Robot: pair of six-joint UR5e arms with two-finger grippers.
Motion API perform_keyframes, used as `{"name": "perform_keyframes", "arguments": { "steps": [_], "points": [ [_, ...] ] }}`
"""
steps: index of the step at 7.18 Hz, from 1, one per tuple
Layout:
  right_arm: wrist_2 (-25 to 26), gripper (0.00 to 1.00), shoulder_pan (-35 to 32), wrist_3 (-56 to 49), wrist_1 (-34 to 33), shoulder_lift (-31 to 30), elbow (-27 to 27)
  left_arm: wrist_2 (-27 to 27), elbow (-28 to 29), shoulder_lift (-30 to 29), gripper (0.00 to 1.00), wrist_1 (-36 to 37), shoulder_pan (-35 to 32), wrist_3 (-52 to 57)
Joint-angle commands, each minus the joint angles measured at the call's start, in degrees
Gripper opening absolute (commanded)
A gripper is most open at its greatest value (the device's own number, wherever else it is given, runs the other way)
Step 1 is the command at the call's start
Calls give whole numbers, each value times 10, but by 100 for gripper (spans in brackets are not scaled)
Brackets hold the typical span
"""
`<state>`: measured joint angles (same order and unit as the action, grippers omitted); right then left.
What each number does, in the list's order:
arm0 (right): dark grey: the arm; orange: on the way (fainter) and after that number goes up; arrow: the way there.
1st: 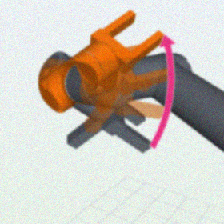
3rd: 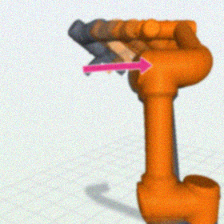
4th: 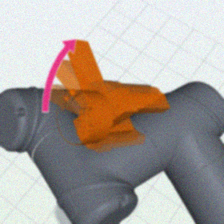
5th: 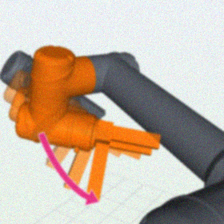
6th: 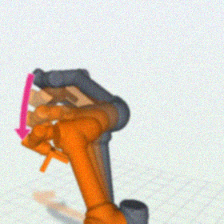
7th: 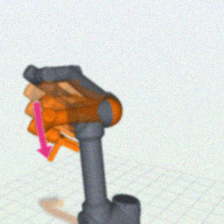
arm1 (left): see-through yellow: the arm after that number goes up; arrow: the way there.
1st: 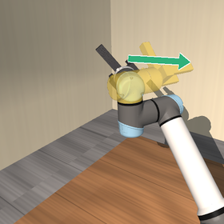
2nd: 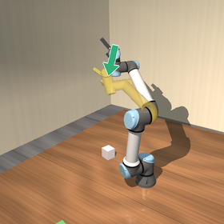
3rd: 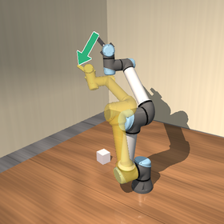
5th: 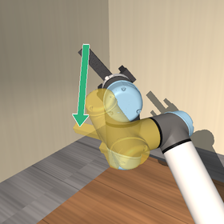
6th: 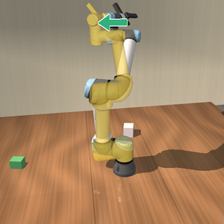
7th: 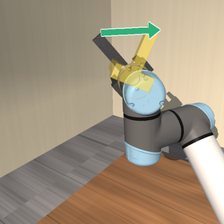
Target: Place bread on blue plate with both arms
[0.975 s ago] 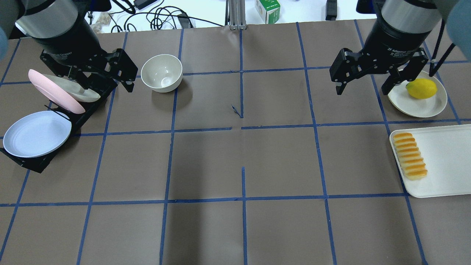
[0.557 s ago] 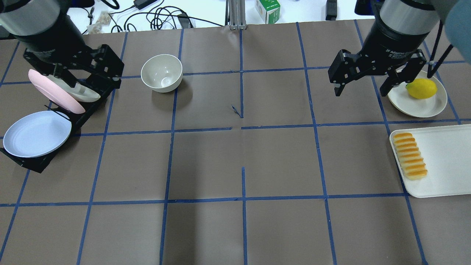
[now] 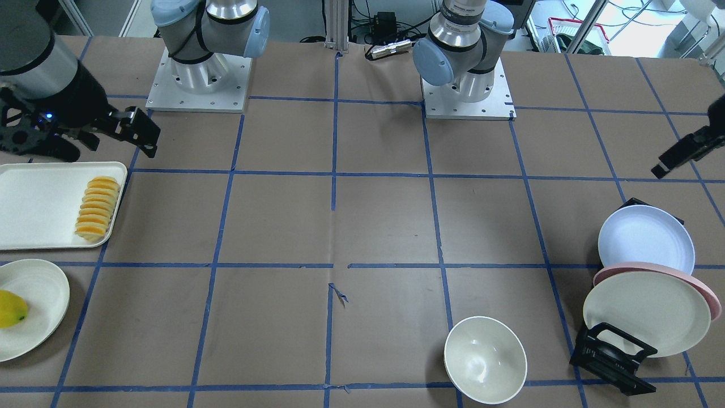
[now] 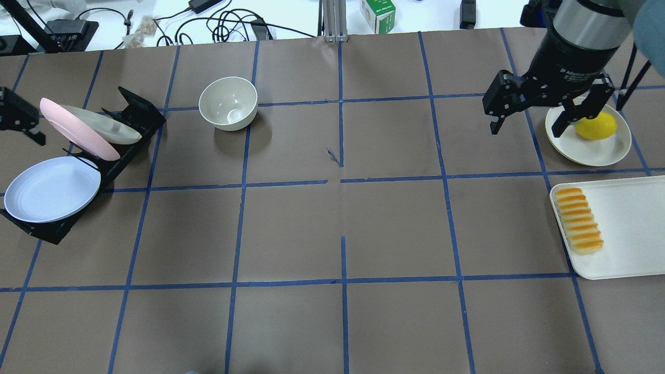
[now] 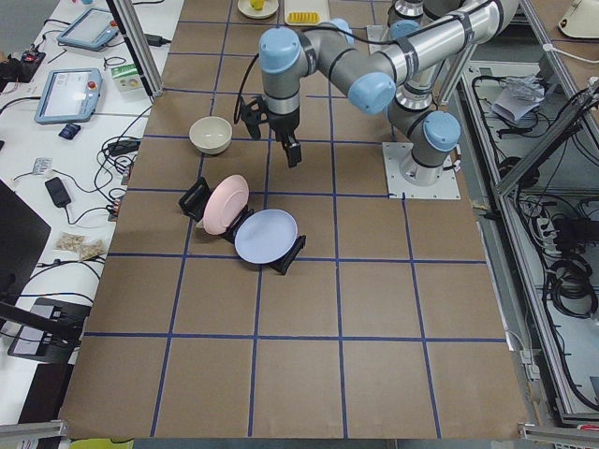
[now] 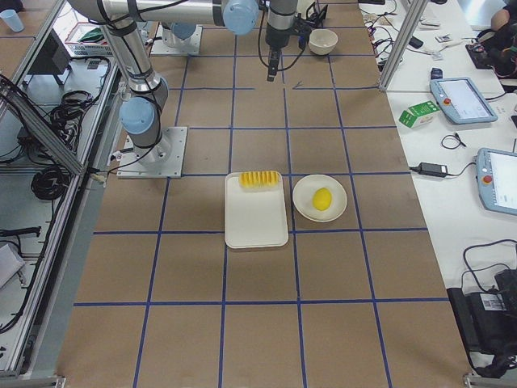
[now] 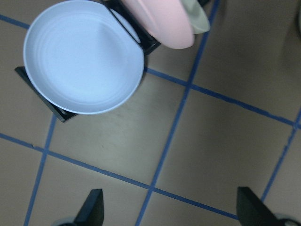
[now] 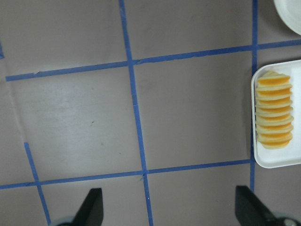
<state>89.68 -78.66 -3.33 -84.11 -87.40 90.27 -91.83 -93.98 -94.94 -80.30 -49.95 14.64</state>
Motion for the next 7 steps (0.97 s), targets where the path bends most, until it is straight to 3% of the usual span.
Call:
{"name": "perform_keyframes", "arguments": {
  "steps": [1, 2, 3, 7],
  "points": [
    [42, 100, 85, -100, -59, 36, 24, -92, -18, -55, 100, 119, 44, 11],
    [39, 100, 103, -160, -95, 37, 48, -104, -25, -83, 100, 120, 69, 0],
    [43, 100, 121, -185, -149, 40, 80, -71, -29, -112, 100, 122, 78, -44],
    [35, 100, 187, -297, -353, 44, 240, -68, -28, -155, 94, 143, 79, -61]
  ]
}}
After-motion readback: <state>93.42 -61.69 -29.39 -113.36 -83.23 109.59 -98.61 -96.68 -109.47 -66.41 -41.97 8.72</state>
